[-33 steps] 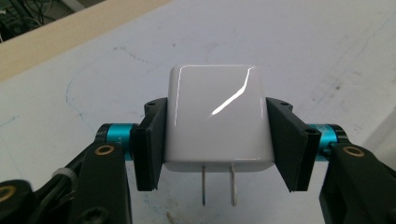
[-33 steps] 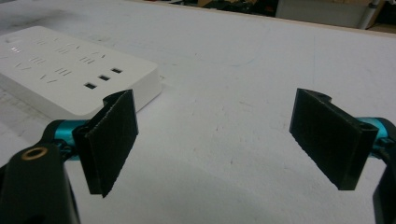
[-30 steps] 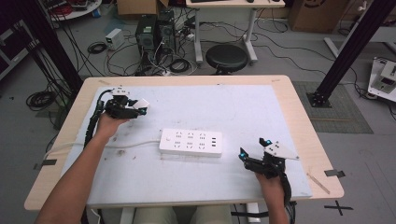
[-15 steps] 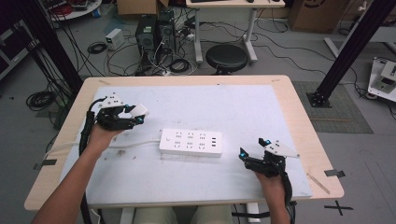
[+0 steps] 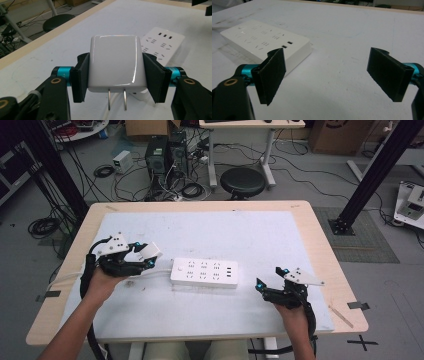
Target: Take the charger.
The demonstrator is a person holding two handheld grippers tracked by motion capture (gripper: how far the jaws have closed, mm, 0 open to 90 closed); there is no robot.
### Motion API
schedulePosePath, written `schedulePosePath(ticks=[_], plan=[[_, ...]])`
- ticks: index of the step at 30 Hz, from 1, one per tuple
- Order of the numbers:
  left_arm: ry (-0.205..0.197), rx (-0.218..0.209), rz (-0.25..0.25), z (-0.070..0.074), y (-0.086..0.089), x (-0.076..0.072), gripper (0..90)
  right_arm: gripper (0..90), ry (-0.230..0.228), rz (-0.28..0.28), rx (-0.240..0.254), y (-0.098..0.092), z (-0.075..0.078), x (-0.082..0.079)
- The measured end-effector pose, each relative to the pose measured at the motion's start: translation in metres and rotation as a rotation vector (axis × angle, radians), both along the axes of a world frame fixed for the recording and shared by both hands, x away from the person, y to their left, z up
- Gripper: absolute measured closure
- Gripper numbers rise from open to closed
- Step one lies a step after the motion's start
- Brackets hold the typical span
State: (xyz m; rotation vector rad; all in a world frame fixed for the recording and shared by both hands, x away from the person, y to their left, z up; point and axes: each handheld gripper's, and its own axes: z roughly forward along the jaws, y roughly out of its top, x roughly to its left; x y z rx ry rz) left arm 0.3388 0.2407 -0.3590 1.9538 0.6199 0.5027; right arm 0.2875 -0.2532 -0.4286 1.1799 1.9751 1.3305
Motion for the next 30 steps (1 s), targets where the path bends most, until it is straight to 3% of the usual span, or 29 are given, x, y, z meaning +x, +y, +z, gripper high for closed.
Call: schedulePosePath(ticks=[5, 15, 25, 30], plan=[[-0.002, 0.004, -0.038, -0.002, -0.008, -0.012, 42.5, 16.2, 0.006, 0.034, 0.001, 0.004, 0.009, -0.003], [-0.014, 0.012, -0.092, -0.006, -0.022, -0.03, 42.5, 16.5, 0.087, 0.101, 0.032, 0.014, 0.014, -0.006], [-0.024, 0.014, -0.116, -0.009, -0.038, -0.044, 42.5, 16.4, 0.079, 0.159, 0.024, 0.024, 0.017, -0.01], [-0.049, 0.037, -0.145, -0.007, -0.047, -0.053, 42.5, 16.4, 0.108, 0.204, 0.028, 0.032, 0.018, -0.013]])
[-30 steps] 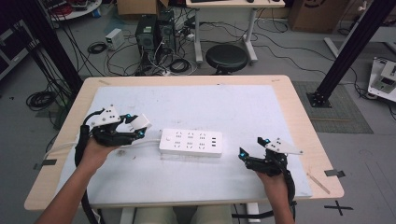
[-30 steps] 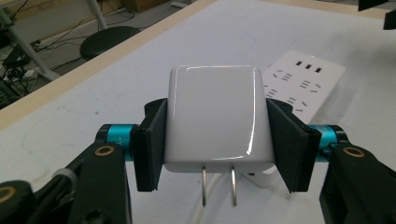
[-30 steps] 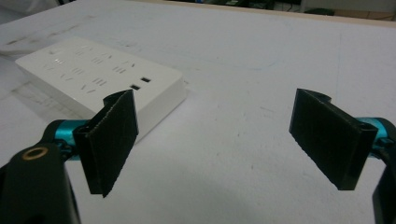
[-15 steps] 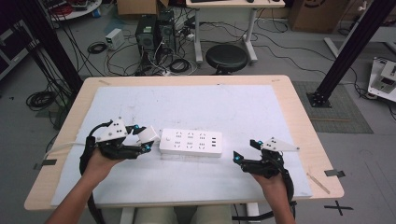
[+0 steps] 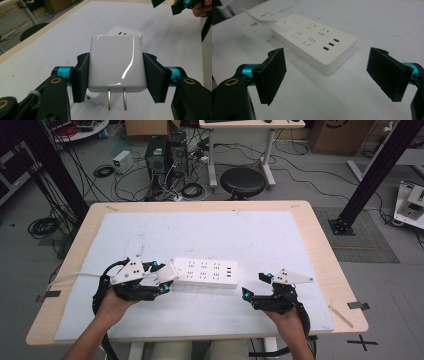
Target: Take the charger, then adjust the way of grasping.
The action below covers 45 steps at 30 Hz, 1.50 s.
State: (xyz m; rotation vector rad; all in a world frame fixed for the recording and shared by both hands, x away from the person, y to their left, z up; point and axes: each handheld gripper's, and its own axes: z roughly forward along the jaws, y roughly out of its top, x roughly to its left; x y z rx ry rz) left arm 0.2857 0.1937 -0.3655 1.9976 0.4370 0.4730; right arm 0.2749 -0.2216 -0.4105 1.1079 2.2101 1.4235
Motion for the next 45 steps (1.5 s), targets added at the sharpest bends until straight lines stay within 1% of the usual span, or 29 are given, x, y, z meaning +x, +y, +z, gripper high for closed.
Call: schedulePosePath(ticks=[1, 2, 3, 4, 7, 9, 11, 12, 15, 21, 22, 26, 30, 34, 37, 40, 42, 45], plan=[[-0.01, 0.013, -0.014, 0.0, -0.004, -0.002, 42.5, 16.4, 0.001, 0.008, -0.003, 0.001, 0.001, 0.0], [-0.01, 0.013, -0.014, 0.0, -0.004, -0.002, 42.5, 16.4, 0.001, 0.008, -0.003, 0.001, 0.001, 0.0], [-0.028, 0.044, -0.032, 0.0, -0.009, -0.005, 42.4, 16.4, -0.009, 0.024, -0.009, 0.007, 0.003, 0.0], [-0.034, 0.06, -0.042, -0.001, -0.011, -0.006, 42.4, 16.3, -0.013, 0.027, -0.015, 0.009, 0.003, 0.0], [-0.044, 0.084, -0.06, -0.003, -0.018, -0.008, 42.5, 16.3, -0.009, 0.046, -0.031, 0.015, 0.004, 0.001], [-0.043, 0.089, -0.067, -0.004, -0.02, -0.008, 42.5, 16.4, -0.015, 0.062, -0.039, 0.018, 0.004, 0.002], [-0.041, 0.094, -0.072, -0.004, -0.021, -0.008, 42.5, 16.4, -0.018, 0.064, -0.039, 0.019, 0.005, 0.003], [-0.04, 0.09, -0.074, -0.004, -0.022, -0.008, 42.5, 16.4, -0.02, 0.068, -0.039, 0.02, 0.005, 0.003], [-0.042, 0.084, -0.075, -0.003, -0.022, -0.007, 42.5, 16.4, -0.013, 0.069, -0.038, 0.02, 0.005, 0.004], [-0.047, 0.088, -0.086, -0.003, -0.025, -0.008, 42.5, 16.4, -0.007, 0.07, -0.036, 0.022, 0.005, 0.006], [-0.052, 0.096, -0.089, -0.003, -0.025, -0.008, 42.5, 16.4, -0.005, 0.071, -0.038, 0.022, 0.005, 0.005], [-0.06, 0.089, -0.095, -0.003, -0.028, -0.008, 42.5, 16.4, -0.012, 0.074, -0.044, 0.021, 0.009, 0.004], [-0.062, 0.095, -0.104, -0.004, -0.032, -0.011, 42.5, 16.4, -0.017, 0.074, -0.034, 0.019, 0.012, 0.001], [-0.065, 0.1, -0.12, -0.005, -0.036, -0.01, 42.5, 16.4, -0.013, 0.091, -0.039, 0.02, 0.013, -0.001], [-0.069, 0.104, -0.128, -0.006, -0.039, -0.01, 42.4, 16.3, -0.022, 0.1, -0.042, 0.021, 0.013, -0.001], [-0.073, 0.116, -0.135, -0.007, -0.04, -0.01, 42.5, 16.4, -0.008, 0.112, -0.04, 0.022, 0.013, -0.001], [-0.08, 0.128, -0.142, -0.008, -0.041, -0.011, 42.4, 16.4, -0.003, 0.129, -0.035, 0.023, 0.013, 0.0], [-0.089, 0.149, -0.157, -0.009, -0.043, -0.012, 42.4, 16.4, 0.023, 0.148, -0.018, 0.025, 0.013, 0.001]])
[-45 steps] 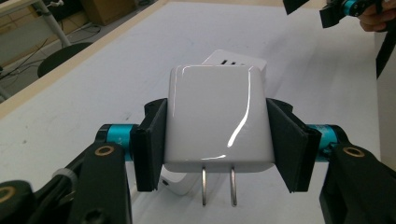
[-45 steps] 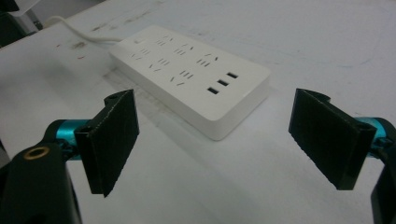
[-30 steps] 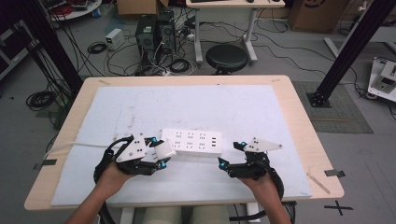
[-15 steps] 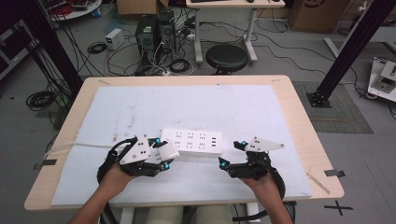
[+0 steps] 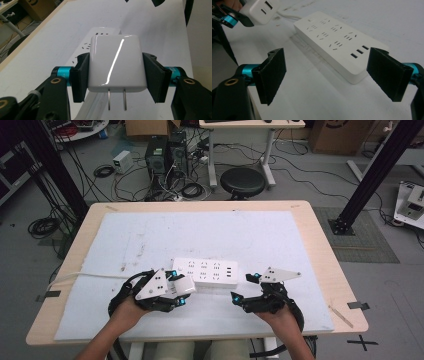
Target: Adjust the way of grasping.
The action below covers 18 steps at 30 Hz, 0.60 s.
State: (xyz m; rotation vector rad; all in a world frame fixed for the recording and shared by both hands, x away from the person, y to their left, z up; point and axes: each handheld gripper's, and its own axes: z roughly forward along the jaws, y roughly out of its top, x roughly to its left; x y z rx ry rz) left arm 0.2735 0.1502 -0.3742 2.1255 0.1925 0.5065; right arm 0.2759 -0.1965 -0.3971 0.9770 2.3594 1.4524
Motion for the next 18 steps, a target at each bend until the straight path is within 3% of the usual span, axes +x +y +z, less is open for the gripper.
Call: schedulePosePath(ticks=[9, 18], plan=[[-0.033, 0.031, -0.036, -0.002, -0.007, -0.004, 42.5, 16.4, 0.082, 0.069, 0.087, 0.006, 0.005, 0.004], [-0.049, 0.041, -0.046, -0.004, -0.01, -0.006, 42.5, 16.5, 0.14, 0.132, 0.1, 0.024, 0.013, 0.008]])
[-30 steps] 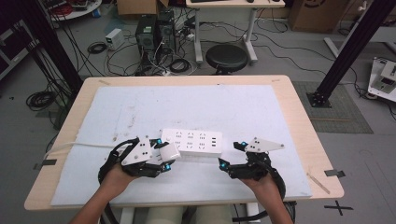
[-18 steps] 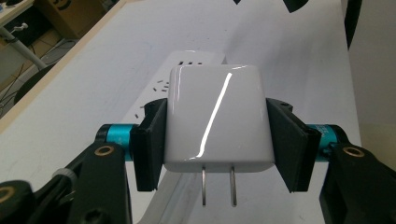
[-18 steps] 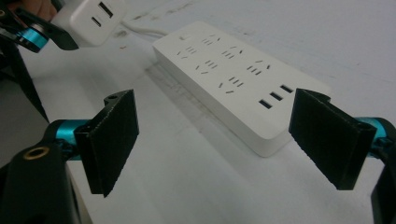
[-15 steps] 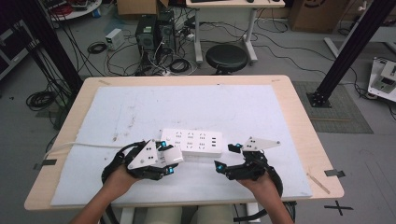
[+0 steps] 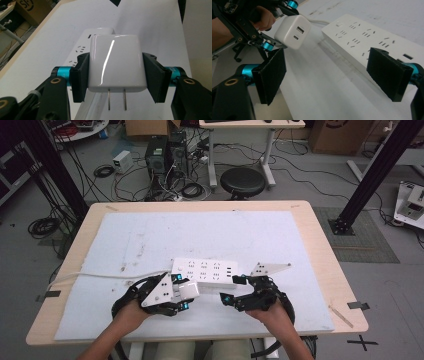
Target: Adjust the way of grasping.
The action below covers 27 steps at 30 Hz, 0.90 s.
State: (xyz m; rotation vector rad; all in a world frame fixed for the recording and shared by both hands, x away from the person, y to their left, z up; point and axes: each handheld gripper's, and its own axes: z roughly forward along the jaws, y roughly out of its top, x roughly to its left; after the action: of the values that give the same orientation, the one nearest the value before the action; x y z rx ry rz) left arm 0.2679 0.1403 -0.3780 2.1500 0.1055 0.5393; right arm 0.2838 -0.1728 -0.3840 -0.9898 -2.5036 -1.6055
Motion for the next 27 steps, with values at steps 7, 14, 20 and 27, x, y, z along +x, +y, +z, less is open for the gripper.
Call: schedulePosePath(ticks=[7, 14, 20, 27], plan=[[-0.024, 0.006, -0.016, -0.002, -0.003, -0.003, 42.4, 16.5, 0.074, 0.039, 0.015, 0.012, -0.001, 0.005], [-0.061, 0.013, -0.053, -0.009, -0.014, -0.007, 42.5, 16.6, 0.147, 0.065, 0.033, 0.016, -0.009, 0.006], [-0.081, 0.029, -0.071, -0.012, -0.02, -0.009, 42.5, 16.6, 0.201, 0.074, 0.045, 0.018, -0.011, 0.008], [-0.09, 0.022, -0.08, -0.013, -0.024, -0.01, 42.5, 16.7, 0.248, 0.082, 0.055, 0.02, -0.012, 0.009]])
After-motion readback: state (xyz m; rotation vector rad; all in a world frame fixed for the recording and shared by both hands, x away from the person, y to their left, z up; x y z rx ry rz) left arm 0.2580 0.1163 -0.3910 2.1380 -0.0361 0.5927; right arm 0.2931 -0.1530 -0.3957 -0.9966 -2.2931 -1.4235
